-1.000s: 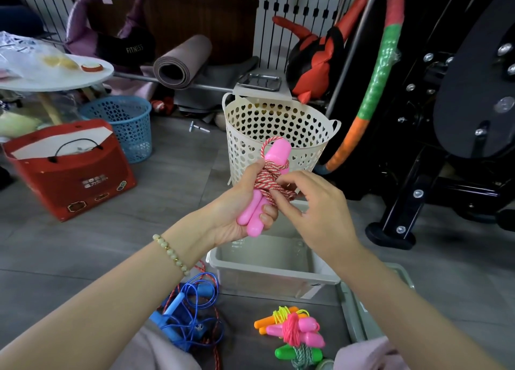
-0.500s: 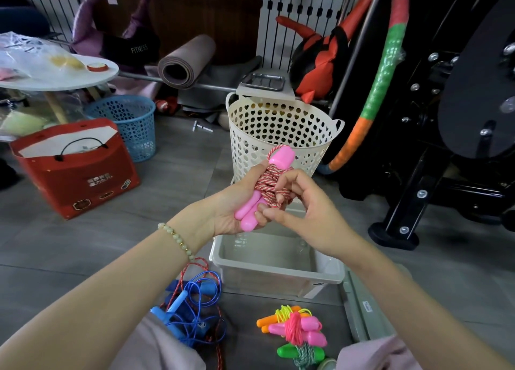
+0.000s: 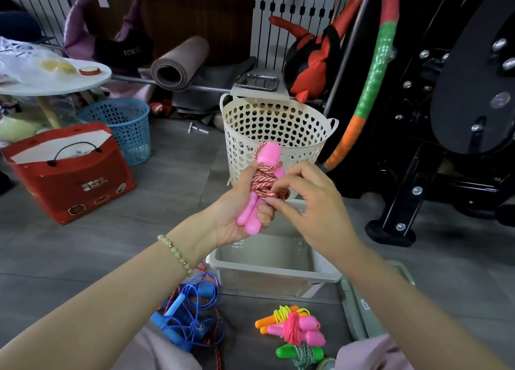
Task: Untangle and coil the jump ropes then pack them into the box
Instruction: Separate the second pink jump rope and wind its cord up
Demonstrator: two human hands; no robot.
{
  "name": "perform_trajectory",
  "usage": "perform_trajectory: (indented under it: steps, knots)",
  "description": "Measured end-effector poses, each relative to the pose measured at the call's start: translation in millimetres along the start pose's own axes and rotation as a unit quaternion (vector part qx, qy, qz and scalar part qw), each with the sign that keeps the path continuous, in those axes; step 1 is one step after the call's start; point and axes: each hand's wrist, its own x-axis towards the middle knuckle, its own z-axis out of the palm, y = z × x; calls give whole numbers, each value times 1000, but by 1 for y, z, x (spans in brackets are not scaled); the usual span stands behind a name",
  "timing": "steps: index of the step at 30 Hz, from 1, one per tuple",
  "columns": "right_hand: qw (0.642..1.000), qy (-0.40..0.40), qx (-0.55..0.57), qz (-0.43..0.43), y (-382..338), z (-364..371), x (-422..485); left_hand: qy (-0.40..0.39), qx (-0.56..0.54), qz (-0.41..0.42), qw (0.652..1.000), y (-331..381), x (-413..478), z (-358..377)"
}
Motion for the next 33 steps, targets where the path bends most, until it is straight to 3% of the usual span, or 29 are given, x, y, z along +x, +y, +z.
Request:
perform_trajectory:
  steps: [2,4,7,9,12,16,18,22,24,27,29,33]
  knots:
    - [1000,-10,15,1,0,1,1,7,-19,15,1000,3,1,-1]
    - [988,11,144,60,0,-3,4,4,-70,31,997,10,0,-5]
    - [932,85,323,142,2,-9,6,-4,-116,68,991,20,-2,-7]
    - [908,101,373,161,1,-9,4,-2,-106,89,990,19,0,-3]
    - [916,86,366,142,-3,-7,3,39,4,140,989,13,4,-3]
    - [933,70,310,168,-4,0,4,113,224,222,942,-5,14,-10]
    - [920,88,315,217,-2,6,2,120,284,233,922,-17,16,-12]
    - [876,93,370,294,5,7,0,154,293,202,922,-21,14,-17]
    - [841,43,419,338,6,7,0,174,323,230,901,-17,16,-24]
    - [757,-46,490,430,13,3,-3,152,346,287,880,-18,17,-32]
    - [711,-81,517,469,20,-3,-6,133,402,324,846,-21,20,-39]
    - [691,-112,507,502,33,-2,-22,77,555,366,743,-32,33,-57]
